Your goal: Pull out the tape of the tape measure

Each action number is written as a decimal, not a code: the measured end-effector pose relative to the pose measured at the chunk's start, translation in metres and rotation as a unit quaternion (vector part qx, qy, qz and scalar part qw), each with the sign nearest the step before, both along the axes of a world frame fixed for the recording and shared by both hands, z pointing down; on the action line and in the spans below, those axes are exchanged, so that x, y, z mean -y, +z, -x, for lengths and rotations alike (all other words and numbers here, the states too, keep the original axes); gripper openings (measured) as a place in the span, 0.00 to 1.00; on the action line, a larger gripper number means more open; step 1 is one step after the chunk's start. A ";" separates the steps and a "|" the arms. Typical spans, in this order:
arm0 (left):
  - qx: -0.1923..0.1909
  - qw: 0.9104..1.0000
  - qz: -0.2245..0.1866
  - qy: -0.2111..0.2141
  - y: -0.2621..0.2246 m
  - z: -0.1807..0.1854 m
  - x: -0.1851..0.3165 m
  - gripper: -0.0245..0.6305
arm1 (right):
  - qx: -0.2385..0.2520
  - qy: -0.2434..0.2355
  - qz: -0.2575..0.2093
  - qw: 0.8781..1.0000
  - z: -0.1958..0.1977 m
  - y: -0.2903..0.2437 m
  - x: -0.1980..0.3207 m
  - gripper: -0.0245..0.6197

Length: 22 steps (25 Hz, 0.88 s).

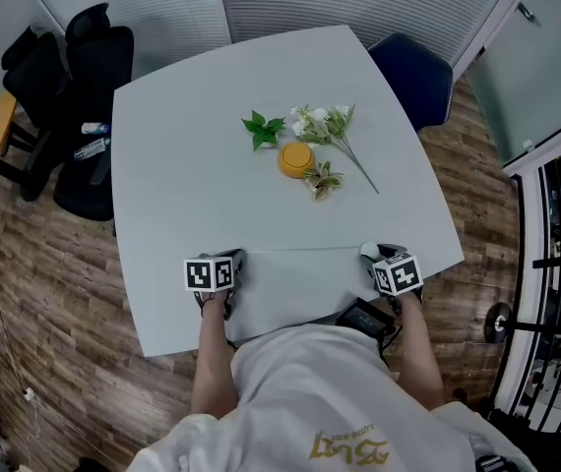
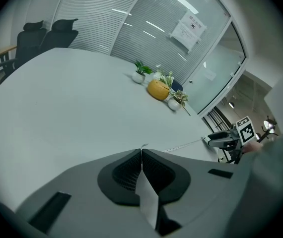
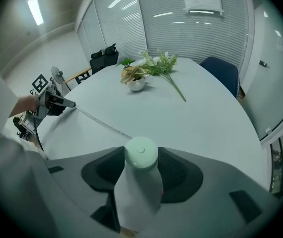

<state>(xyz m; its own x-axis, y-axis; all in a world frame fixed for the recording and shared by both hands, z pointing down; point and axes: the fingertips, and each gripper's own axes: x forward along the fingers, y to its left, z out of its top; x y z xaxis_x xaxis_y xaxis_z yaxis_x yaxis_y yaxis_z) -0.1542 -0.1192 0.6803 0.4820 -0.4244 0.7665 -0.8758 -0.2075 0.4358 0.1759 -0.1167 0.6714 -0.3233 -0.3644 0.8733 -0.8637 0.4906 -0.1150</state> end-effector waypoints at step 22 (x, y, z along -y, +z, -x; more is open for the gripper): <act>0.015 1.000 -0.006 0.016 0.006 -0.001 0.002 0.18 | -0.008 0.025 0.009 1.000 0.003 0.007 0.005 0.40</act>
